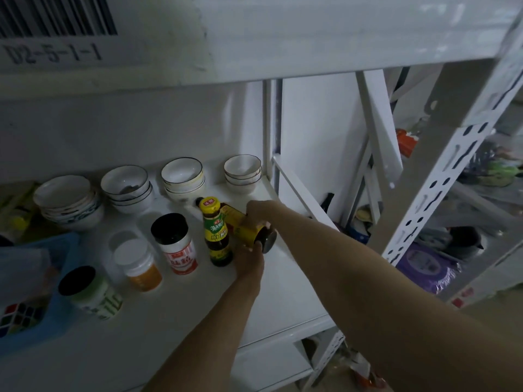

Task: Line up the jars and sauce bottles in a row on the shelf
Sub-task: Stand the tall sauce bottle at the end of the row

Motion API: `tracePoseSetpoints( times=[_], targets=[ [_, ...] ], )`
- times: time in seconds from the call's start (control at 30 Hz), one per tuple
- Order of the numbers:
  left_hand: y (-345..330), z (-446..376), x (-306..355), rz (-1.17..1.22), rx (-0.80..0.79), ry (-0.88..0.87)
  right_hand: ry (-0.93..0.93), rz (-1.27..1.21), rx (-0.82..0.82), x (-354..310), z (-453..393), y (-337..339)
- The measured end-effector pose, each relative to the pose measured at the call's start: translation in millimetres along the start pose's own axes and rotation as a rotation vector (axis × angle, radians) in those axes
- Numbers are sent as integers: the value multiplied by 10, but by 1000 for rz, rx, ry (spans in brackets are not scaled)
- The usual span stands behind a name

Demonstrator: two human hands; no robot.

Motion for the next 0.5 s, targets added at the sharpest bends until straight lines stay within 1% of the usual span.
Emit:
tracePoseSetpoints(
  times=[0.13,0.17,0.23,0.27,0.33,0.4,0.5],
  targets=[
    [52,158,34,-37,2,-70,-102,-230,-241,187,100,-89],
    [74,216,68,-70,31,-98,-132,-261,-288,223,131,-116],
    [123,323,149,-230,134,-153,-140,-314,-332,272,209,-130],
    [112,323,124,-304,157,-157,-140,-331,-335,299,220,-138],
    [98,345,86,-381,147,-106,-148,-324,-325,316,246,-145],
    [109,340,59,-387,125,-78,-155,-311,-257,294,231,-151],
    [114,353,73,-402,92,-94,-108,-313,-25,212,191,-127]
  ],
)
Point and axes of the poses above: each hand's wrist, its own z-axis away from the middle knuckle, its own y-axis out of the back of the hand, x = y × z, the point moved 6 cm from there along -z, towards the middle knuckle, and after that the axes turned 8 degrees about -z, right-handed, at the moved point
